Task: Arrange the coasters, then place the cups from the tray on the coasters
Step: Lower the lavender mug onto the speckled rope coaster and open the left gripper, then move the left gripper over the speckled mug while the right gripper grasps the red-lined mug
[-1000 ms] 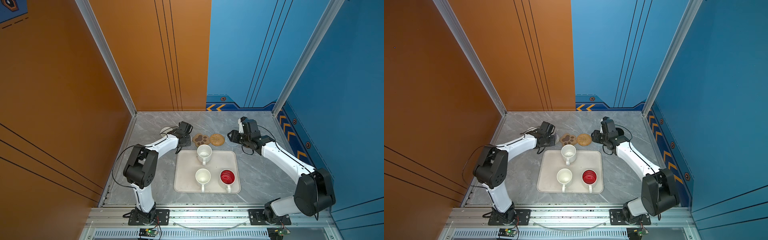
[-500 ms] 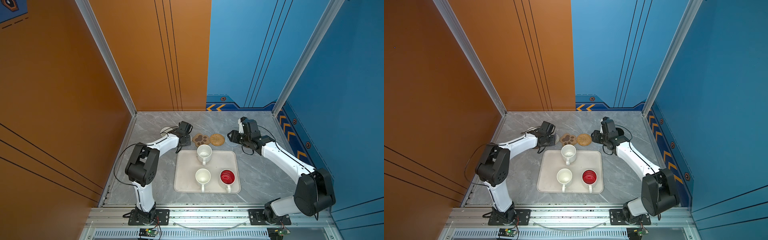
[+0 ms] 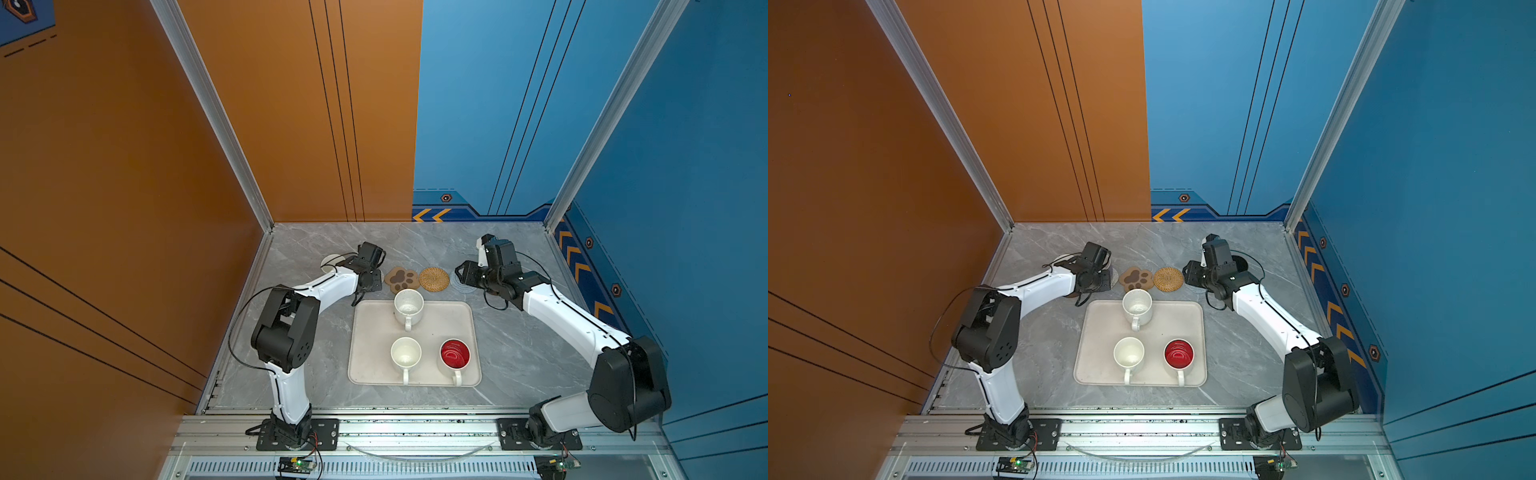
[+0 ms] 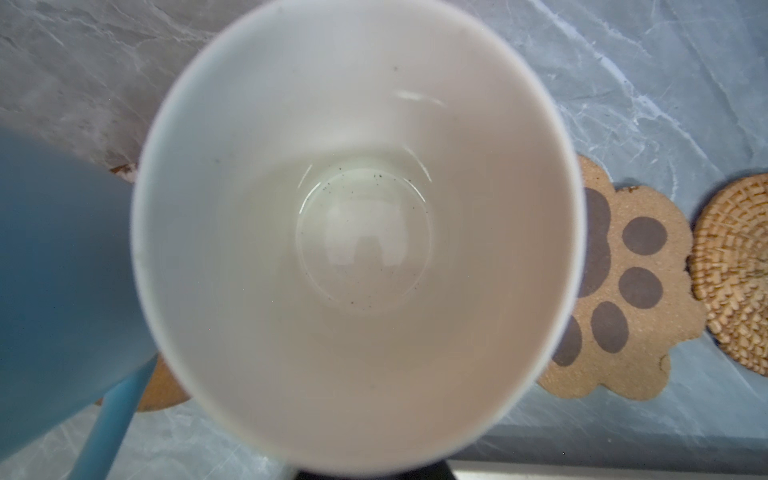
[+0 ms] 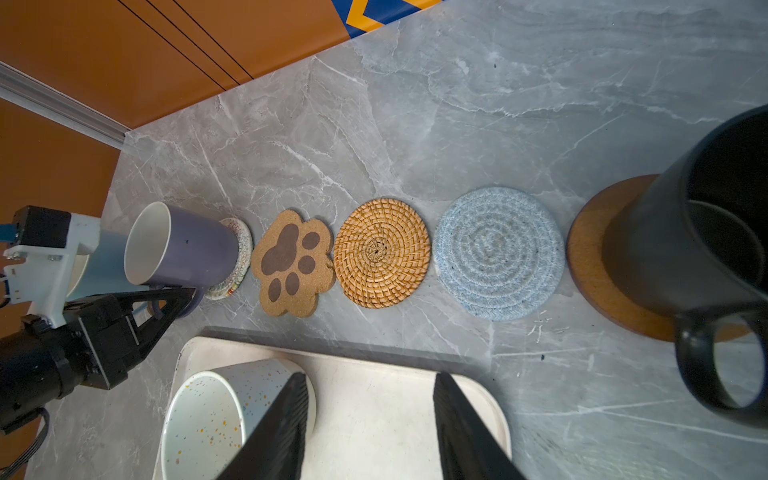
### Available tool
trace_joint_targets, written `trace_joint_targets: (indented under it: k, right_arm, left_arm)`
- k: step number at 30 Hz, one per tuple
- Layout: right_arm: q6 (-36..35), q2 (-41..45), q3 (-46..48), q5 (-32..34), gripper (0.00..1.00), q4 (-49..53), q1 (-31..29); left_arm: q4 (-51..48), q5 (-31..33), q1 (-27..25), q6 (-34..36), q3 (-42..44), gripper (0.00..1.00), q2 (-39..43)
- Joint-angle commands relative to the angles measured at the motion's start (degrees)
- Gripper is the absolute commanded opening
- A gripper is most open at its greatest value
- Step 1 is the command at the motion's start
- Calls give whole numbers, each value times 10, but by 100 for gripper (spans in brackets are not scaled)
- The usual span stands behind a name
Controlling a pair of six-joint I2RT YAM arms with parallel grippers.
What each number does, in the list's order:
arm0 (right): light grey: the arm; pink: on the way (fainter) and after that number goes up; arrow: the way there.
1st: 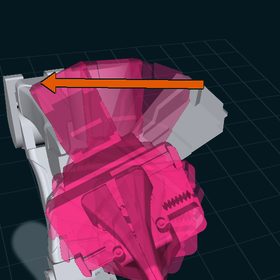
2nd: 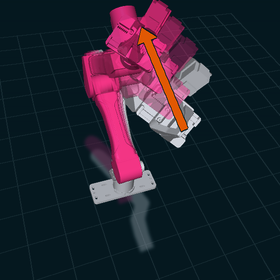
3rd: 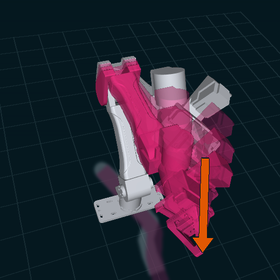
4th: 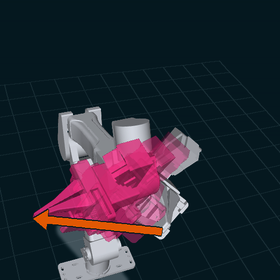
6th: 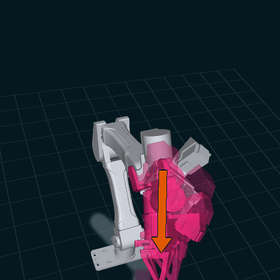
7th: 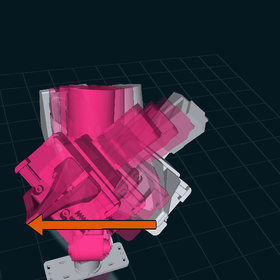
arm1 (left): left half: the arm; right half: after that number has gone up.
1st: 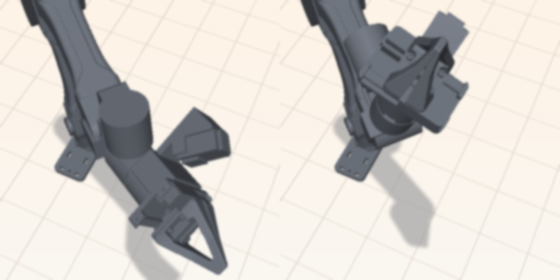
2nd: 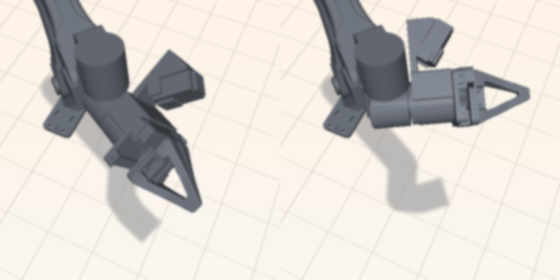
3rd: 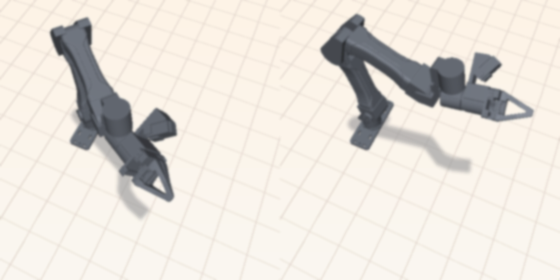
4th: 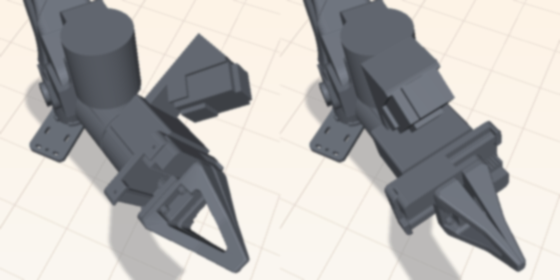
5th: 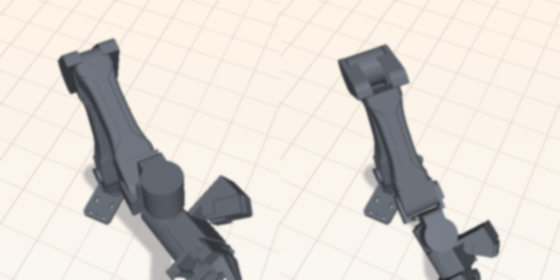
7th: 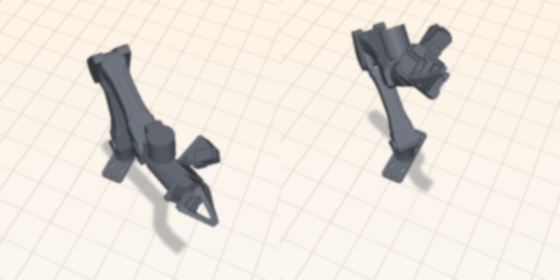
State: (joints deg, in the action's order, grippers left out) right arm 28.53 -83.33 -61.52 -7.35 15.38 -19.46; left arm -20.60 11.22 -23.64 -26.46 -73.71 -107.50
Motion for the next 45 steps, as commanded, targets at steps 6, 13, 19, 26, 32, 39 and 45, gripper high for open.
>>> trace_joint_targets:
  k: [6,13,19,26,32,39,45]
  right_arm:
    - [-3,21,7,-4,48,0,3]
    - [-3,23,6,-5,48,0,3]
    - [-4,28,3,4,52,14,-4]
    - [-17,55,-1,39,55,68,-47]
    - [-31,143,8,82,56,158,-99]
    - [-33,271,15,115,57,322,-159]
    - [30,335,66,124,56,379,-256]
  left_arm:
    - [-18,-1,-5,-1,-26,35,-1]
    - [-32,4,-10,-3,-26,43,22]
    - [-58,6,-28,-5,-34,46,71]
    - [-58,11,-67,5,-25,49,136]
    - [-57,19,-111,18,-13,51,178]
    - [-28,10,-163,19,9,51,203]
    - [92,-2,-212,26,74,56,243]
